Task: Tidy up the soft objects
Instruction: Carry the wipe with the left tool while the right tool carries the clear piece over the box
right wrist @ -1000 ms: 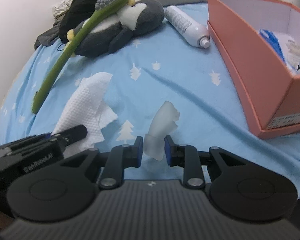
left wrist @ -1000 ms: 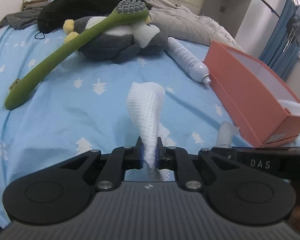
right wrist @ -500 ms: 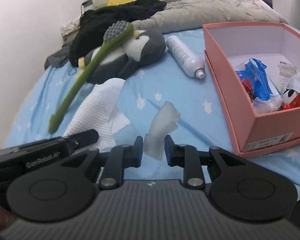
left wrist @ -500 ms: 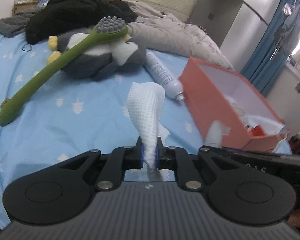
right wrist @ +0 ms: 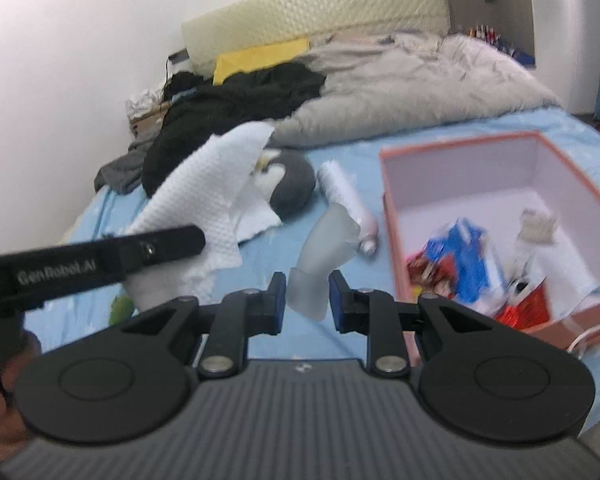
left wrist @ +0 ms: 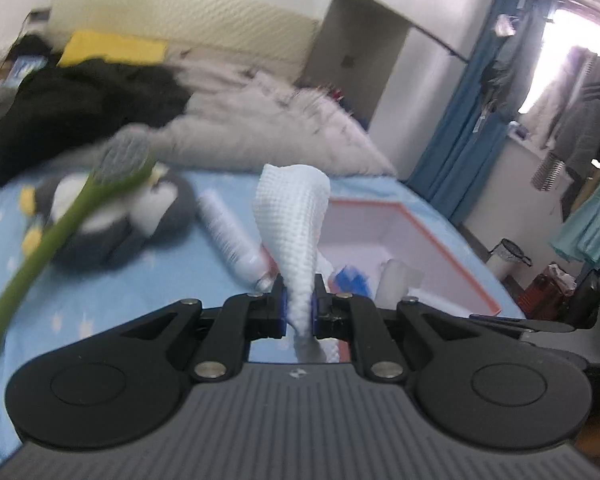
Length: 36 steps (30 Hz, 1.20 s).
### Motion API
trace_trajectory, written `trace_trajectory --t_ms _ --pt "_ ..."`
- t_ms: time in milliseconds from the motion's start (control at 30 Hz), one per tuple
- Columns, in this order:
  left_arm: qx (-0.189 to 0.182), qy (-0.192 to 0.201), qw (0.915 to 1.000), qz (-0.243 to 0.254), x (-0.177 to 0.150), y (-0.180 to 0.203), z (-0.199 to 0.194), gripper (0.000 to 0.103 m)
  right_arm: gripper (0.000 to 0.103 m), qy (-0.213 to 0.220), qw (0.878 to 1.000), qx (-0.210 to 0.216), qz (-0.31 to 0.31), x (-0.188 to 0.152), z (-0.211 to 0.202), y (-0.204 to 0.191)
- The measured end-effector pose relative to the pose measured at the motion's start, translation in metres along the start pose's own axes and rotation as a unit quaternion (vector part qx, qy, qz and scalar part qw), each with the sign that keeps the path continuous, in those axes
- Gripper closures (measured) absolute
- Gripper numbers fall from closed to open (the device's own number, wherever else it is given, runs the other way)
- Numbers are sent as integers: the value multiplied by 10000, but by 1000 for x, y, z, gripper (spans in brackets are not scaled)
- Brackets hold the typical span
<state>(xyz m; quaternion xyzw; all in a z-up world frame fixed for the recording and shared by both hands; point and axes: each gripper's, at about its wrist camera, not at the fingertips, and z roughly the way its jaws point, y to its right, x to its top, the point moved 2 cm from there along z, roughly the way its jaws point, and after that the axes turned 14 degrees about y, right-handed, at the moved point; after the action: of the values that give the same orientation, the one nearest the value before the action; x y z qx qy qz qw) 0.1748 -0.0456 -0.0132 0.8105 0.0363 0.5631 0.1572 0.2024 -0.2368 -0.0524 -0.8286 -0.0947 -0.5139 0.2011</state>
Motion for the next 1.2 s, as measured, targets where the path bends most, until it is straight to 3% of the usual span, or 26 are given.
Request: trace_trajectory --t_ms 233,500,767,1033,1200 --pt "-356 184 9992 90 47 44 14 90 77 492 9985 -139 -175 51 -23 19" --pt "-593 -86 9980 180 72 82 66 90 76 611 9972 -369 -232 95 -25 52" --pt "-495 -673 9958 370 55 95 146 90 76 -158 9970 -753 78 90 26 111" --pt "-463 -1445 9884 72 22 86 216 90 75 -934 9895 -982 499 54 78 160" --pt "-418 -1783 9829 211 -5 86 241 90 75 -1255 9822 -1175 757 27 100 177"
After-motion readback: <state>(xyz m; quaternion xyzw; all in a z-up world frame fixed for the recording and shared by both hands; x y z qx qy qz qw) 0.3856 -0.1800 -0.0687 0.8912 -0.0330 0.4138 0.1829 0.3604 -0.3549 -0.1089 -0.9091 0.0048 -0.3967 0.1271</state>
